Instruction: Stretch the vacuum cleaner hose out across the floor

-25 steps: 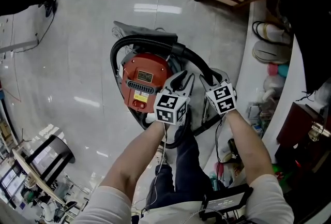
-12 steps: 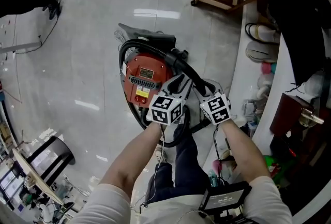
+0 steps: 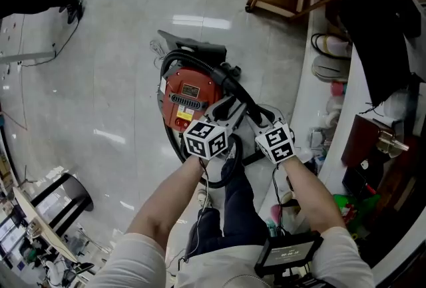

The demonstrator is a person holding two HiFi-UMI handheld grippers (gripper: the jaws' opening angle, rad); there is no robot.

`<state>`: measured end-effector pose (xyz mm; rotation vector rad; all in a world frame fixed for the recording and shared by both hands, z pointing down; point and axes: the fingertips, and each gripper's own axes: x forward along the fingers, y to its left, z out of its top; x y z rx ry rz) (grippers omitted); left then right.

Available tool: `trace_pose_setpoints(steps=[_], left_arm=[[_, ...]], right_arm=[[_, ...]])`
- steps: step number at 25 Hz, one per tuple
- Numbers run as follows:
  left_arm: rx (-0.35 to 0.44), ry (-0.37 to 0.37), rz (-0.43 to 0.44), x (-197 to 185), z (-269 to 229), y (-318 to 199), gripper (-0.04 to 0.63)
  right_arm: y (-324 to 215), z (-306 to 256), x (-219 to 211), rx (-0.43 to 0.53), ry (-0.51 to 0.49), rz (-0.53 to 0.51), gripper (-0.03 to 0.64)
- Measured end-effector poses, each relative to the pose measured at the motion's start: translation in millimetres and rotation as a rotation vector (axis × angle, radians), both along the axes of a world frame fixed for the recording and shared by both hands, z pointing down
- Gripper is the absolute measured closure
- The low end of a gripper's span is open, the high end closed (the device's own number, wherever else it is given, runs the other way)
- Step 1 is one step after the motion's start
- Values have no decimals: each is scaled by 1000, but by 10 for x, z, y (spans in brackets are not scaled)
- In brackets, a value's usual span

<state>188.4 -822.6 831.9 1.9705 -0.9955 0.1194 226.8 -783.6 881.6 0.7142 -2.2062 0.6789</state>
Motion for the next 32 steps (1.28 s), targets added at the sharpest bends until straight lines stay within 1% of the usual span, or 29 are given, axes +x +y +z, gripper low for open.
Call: trace_pose_setpoints(steps=[3, 6, 11, 16, 22, 26, 32], left_arm=[[12, 16, 7, 19, -76, 7, 449], [15, 25, 19, 45, -141, 24, 400], [34, 53, -9, 38, -383, -12, 400], [68, 30, -27, -26, -656, -47, 400], [120, 19, -47, -123, -1078, -62, 400], [161, 17, -37, -181, -1453, 13, 400], [264, 49, -7, -278, -2117, 107, 400]], right_arm=[[-15, -114, -9, 18, -10, 1, 462], [6, -233, -34, 38, -17, -15, 462], [50, -447, -66, 69, -18, -48, 462], [-8, -720, -137, 103, -11, -74, 462], [-65, -1073, -210, 172, 20, -127, 463], [-25, -1402, -274, 224, 42, -161, 465], [35, -2017, -366, 332, 84, -206, 466]])
